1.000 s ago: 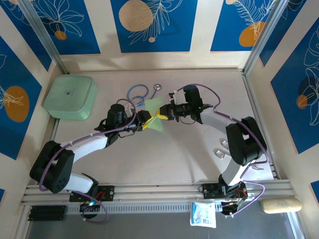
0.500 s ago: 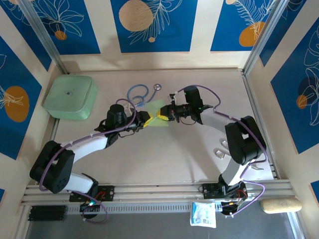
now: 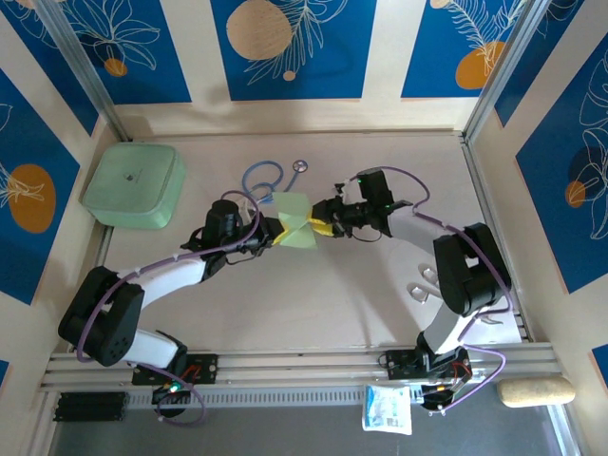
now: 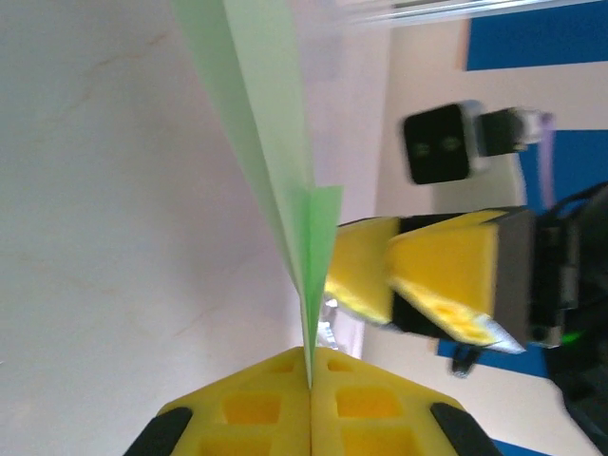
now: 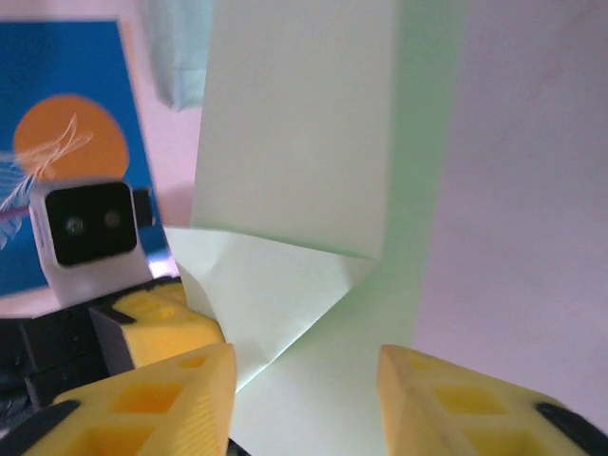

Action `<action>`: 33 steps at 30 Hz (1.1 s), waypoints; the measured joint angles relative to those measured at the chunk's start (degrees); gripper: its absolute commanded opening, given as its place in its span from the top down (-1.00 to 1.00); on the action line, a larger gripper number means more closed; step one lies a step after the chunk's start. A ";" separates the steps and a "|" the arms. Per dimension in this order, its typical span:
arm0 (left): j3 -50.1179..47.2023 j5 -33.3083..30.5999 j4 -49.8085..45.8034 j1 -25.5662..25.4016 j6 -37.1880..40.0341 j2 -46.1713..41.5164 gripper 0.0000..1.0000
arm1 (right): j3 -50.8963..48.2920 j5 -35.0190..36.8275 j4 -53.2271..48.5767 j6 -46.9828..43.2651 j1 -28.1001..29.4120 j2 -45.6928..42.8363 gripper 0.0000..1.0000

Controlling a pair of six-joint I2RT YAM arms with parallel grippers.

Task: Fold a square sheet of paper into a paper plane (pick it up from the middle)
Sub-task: Turn over the paper at the center of the table.

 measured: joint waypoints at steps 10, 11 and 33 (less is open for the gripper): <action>22.10 -19.98 -43.69 -1.88 25.42 0.02 0.88 | 0.24 18.23 -14.99 -9.62 -5.86 -10.67 -0.23; 24.92 -23.19 -47.63 -2.73 27.45 0.31 0.88 | 0.28 20.04 -15.98 -10.51 -6.01 -11.45 -0.25; 51.80 -55.08 -79.08 -21.49 35.43 34.38 0.24 | -3.69 28.96 -19.12 -13.03 -12.15 -19.17 -0.27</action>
